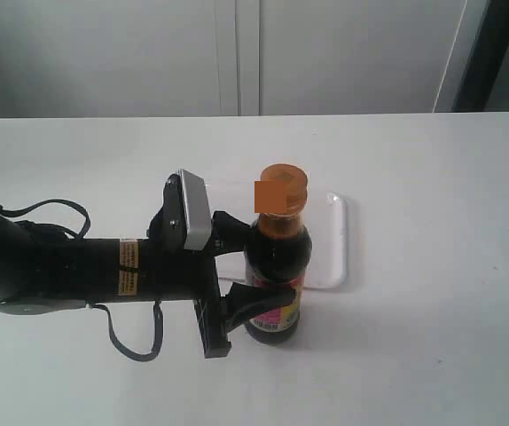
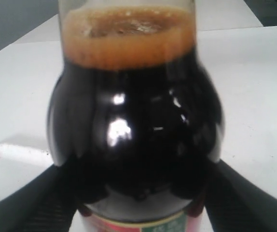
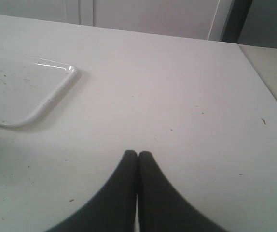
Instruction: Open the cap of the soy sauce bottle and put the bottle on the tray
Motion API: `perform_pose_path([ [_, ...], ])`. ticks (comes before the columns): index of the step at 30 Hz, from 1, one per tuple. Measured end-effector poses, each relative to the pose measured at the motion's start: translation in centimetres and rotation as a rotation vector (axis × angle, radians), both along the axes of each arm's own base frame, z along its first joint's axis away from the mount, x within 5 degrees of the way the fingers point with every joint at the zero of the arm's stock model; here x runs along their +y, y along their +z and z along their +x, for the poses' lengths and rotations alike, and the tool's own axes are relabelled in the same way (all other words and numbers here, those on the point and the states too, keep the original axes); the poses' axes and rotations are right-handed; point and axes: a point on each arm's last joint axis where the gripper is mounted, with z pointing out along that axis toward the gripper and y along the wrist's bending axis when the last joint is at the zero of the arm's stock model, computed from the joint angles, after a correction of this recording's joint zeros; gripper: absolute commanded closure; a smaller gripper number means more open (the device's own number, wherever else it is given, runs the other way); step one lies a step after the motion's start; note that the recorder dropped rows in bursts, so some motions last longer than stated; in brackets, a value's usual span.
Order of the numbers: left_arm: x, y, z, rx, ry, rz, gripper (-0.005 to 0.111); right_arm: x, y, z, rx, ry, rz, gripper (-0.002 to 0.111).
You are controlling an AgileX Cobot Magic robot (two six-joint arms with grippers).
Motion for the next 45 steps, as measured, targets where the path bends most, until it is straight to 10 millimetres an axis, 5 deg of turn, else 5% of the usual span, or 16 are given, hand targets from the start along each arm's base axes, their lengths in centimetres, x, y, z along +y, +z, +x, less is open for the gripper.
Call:
perform_pose_path([
  [45,0.06,0.02,0.33,0.086,0.056,-0.018,0.107,0.0,0.0,0.0,0.0,0.0,-0.002,0.108],
])
